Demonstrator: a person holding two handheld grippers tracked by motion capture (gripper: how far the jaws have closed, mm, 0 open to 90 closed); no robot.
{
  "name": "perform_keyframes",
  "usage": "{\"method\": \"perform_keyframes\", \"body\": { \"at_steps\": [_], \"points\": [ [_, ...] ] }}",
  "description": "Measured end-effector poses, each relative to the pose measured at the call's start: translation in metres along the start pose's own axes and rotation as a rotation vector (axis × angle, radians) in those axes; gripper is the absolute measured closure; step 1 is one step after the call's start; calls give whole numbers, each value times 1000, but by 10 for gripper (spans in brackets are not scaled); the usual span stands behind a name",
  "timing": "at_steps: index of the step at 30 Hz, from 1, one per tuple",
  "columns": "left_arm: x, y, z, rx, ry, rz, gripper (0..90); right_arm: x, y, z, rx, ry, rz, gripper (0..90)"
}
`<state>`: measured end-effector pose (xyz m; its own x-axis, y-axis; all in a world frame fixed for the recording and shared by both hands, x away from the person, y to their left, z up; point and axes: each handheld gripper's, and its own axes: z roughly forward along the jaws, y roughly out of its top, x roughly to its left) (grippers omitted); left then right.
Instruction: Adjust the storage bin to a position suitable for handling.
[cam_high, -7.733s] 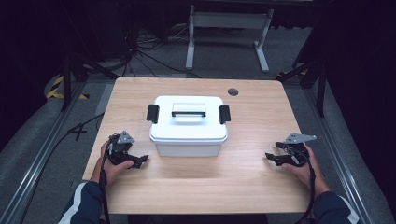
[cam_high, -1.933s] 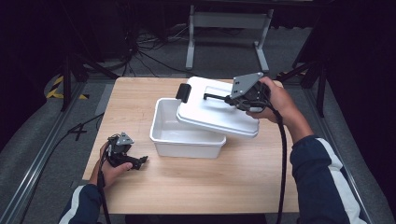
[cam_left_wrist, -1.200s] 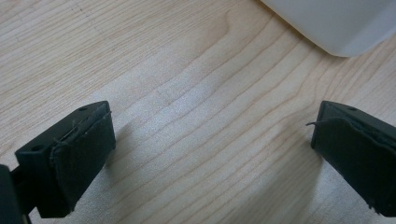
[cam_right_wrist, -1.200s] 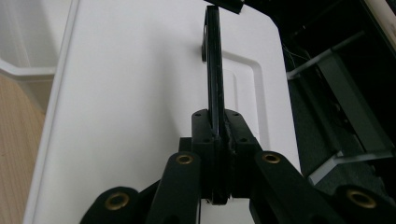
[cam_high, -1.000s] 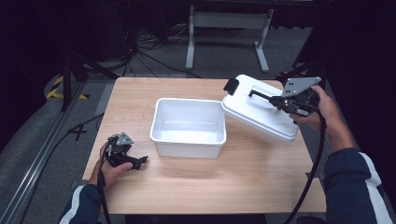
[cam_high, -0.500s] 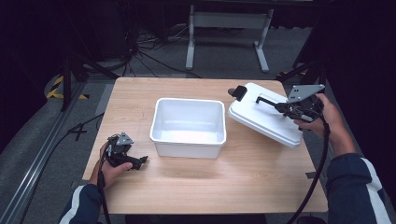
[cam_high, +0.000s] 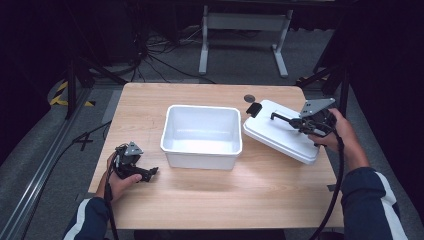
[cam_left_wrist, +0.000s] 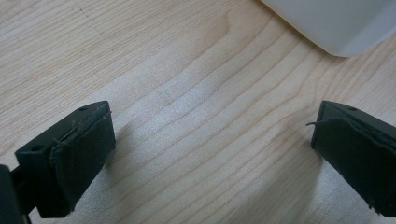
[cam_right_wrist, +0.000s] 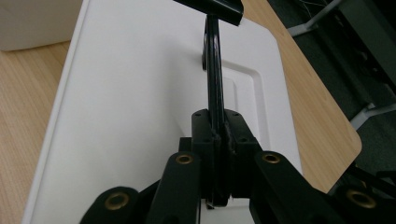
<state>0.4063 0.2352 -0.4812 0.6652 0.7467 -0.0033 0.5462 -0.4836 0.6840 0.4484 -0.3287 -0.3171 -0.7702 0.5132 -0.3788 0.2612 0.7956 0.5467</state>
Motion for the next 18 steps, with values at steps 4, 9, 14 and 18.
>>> {"method": "perform_keyframes", "body": {
  "at_steps": [4, 9, 14, 18],
  "points": [
    [0, 0, 0, 0, 0, -1, 1, 2, -3, 10, 4, 14, 14, 850],
    [0, 0, 0, -1, -1, -3, 2, 6, -7, 21, 21, 29, 21, 850],
    [0, 0, 0, 0, 0, 0, 1, 9, -11, 32, 28, 41, 30, 850],
    [0, 0, 0, 0, 0, 1, 2, 12, -12, 37, 29, 52, 34, 850]
  ]
}}
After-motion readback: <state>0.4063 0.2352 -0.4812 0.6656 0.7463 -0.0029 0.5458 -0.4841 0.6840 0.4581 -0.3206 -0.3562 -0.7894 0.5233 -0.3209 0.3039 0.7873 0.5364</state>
